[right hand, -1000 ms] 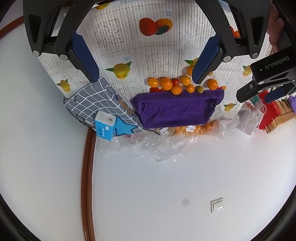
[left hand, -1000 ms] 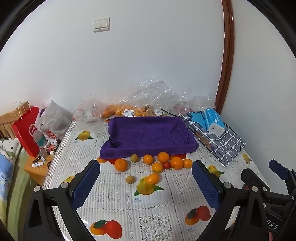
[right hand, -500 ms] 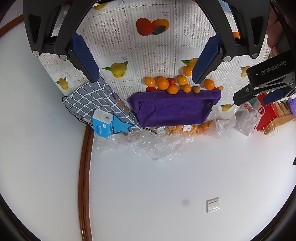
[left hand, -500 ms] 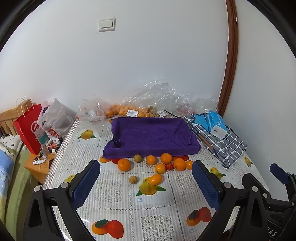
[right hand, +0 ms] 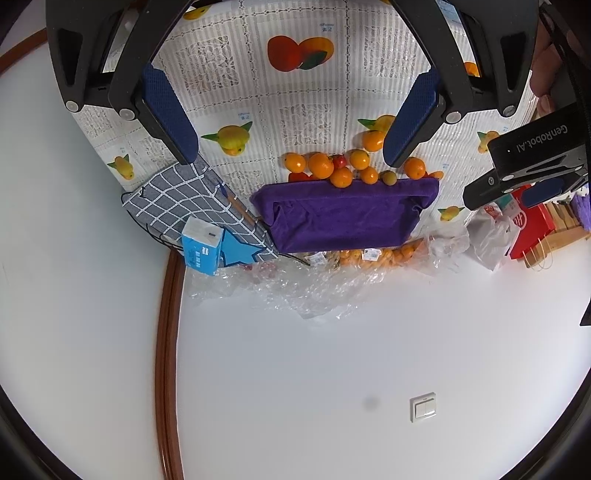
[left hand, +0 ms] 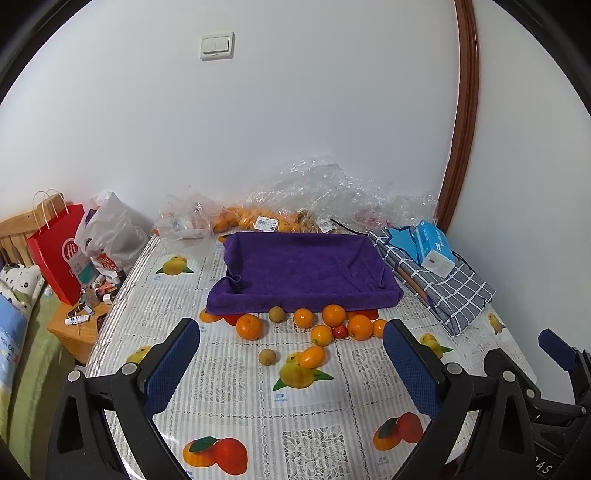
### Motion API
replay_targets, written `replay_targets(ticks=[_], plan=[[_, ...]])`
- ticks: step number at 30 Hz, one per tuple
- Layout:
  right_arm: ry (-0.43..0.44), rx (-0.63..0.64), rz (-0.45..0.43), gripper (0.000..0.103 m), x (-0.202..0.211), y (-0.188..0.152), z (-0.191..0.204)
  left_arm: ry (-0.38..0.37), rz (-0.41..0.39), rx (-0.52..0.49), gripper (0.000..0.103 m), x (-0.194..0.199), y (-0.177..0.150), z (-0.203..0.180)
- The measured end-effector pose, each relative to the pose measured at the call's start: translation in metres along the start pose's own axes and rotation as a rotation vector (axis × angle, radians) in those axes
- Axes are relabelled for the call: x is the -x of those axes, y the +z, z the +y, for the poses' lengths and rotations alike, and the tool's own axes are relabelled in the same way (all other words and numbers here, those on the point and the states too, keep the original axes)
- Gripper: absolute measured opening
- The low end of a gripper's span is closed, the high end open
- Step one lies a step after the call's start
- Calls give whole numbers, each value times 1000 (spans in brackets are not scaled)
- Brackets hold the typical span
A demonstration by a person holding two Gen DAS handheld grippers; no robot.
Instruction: Organize fruits
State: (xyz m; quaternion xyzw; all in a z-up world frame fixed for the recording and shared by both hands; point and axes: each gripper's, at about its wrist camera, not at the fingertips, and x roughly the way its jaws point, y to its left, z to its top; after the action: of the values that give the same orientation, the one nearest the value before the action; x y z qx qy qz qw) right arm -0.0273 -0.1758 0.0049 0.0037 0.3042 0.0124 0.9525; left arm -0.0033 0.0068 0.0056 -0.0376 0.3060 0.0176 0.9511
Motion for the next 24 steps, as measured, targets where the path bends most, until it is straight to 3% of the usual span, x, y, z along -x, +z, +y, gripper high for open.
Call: replay_targets(ticks=[24], plan=[[4,-9,-17,100,5,-2,-1,-9,-18,19,100,9,-3,3]])
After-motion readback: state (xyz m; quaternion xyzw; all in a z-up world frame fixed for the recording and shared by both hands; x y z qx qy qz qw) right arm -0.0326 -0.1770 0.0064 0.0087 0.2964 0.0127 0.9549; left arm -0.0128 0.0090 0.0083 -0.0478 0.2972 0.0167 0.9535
